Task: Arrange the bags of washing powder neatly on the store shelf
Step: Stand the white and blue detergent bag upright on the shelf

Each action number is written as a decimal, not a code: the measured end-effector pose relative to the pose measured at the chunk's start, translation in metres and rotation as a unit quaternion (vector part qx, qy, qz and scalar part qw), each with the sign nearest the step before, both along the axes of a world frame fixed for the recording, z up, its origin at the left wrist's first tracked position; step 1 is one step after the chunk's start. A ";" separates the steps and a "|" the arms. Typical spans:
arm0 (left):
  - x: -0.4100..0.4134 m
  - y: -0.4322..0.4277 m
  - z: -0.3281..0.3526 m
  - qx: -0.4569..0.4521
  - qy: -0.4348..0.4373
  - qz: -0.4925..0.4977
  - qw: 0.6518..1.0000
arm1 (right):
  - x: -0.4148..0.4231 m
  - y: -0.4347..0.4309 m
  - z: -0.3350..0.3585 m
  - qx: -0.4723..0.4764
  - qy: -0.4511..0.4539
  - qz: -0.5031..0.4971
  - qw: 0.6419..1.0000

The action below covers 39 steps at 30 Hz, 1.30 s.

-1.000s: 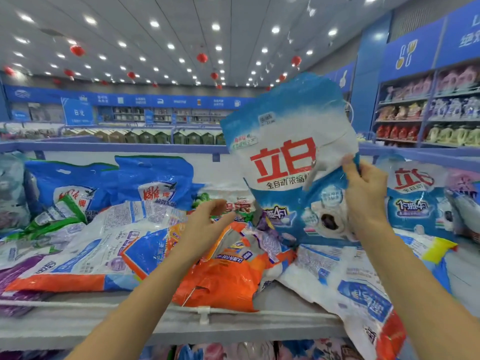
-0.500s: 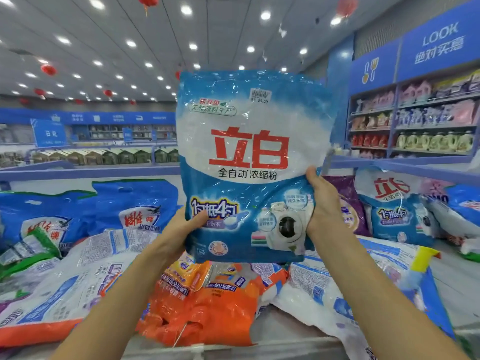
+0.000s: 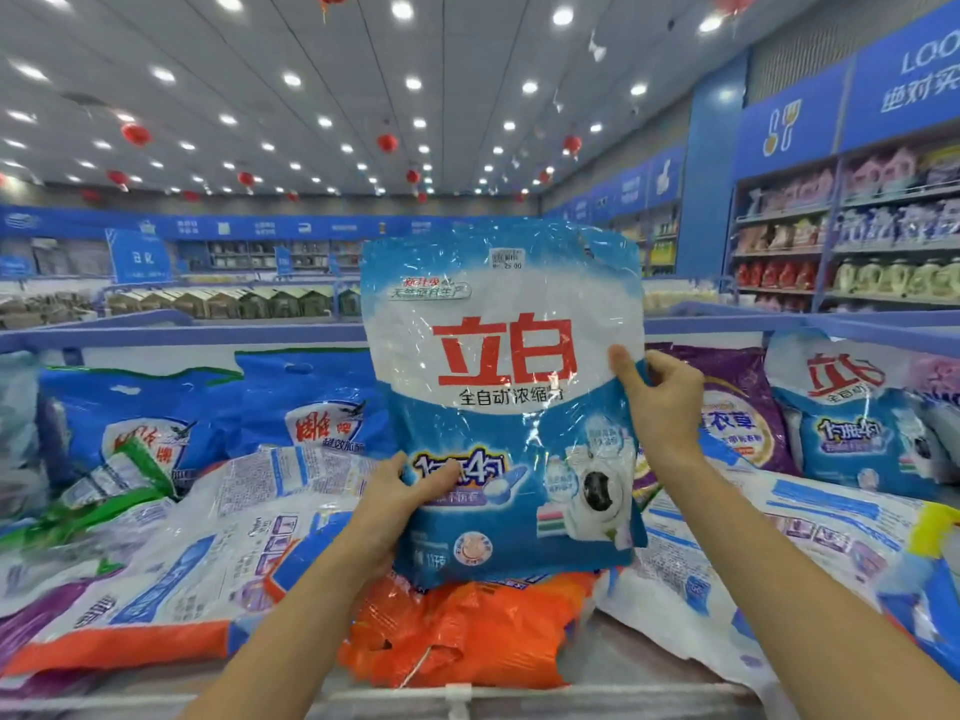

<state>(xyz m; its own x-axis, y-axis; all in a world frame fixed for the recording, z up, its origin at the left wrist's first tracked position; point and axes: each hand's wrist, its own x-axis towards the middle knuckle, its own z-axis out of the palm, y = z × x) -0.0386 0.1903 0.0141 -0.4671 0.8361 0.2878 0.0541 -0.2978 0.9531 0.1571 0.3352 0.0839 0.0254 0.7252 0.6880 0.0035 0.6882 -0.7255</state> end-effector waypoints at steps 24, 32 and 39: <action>0.005 -0.015 0.012 0.046 -0.110 -0.023 0.993 | 0.008 -0.064 -0.071 -0.164 0.012 0.148 0.975; 0.028 -0.016 0.034 0.082 -0.094 -0.065 0.990 | 0.029 -0.070 -0.055 -0.219 0.090 0.084 0.968; 0.085 0.004 0.059 0.088 -0.053 -0.108 0.989 | 0.094 -0.063 -0.025 -0.292 0.187 0.129 0.929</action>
